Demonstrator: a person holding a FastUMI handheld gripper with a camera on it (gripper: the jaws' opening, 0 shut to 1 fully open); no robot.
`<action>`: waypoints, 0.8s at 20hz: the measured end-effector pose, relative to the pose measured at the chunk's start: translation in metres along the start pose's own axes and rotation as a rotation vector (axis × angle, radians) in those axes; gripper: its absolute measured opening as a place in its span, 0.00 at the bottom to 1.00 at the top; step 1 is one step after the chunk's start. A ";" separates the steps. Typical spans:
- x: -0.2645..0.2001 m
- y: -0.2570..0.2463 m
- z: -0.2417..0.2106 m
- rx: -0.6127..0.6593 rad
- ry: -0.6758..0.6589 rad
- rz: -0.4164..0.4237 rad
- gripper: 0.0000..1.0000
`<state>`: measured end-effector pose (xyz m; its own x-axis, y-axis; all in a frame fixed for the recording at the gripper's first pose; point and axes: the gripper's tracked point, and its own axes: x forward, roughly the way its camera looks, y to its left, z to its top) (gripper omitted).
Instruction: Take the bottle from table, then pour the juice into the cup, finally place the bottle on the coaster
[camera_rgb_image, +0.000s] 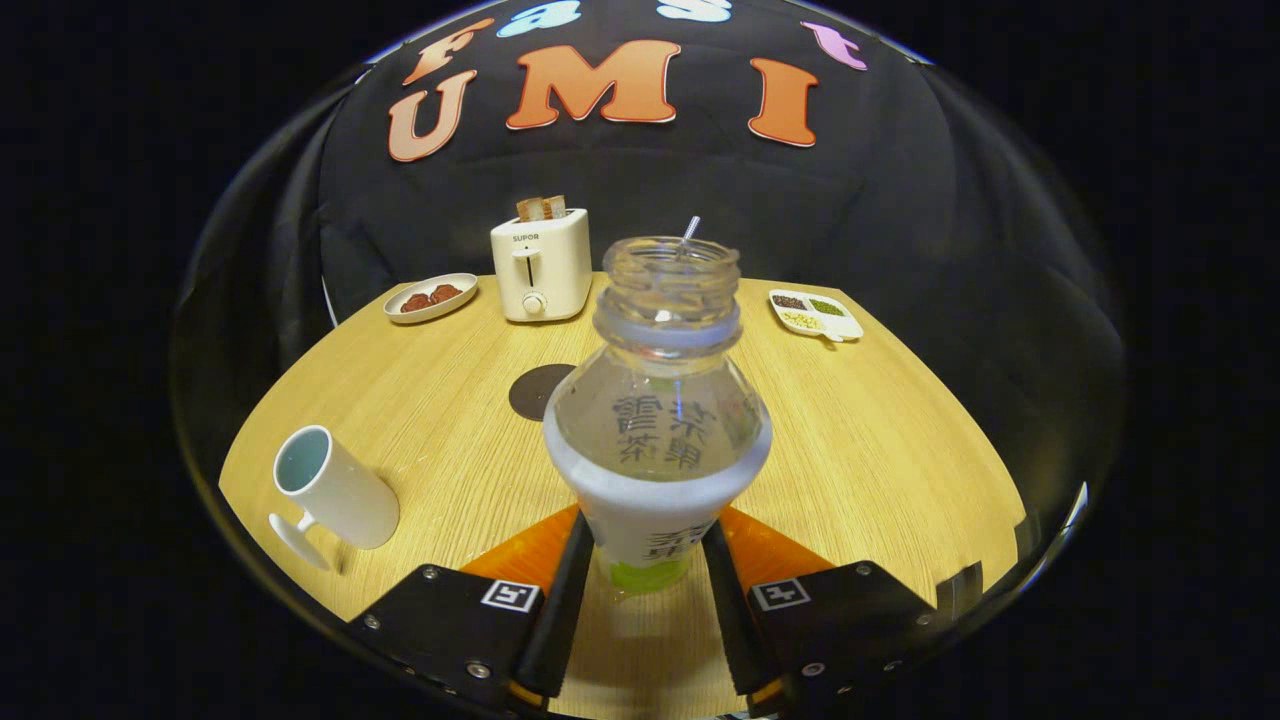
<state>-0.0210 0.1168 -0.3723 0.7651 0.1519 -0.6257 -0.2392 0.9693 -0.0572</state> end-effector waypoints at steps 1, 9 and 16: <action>0.001 -0.001 0.000 0.004 0.012 -0.003 0.59; -0.025 0.018 0.043 -0.100 -0.006 -0.060 0.54; -0.046 0.051 0.068 -0.330 -0.048 -0.137 0.54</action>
<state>-0.0280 0.1721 -0.2934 0.8285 0.0415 -0.5585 -0.3068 0.8679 -0.3907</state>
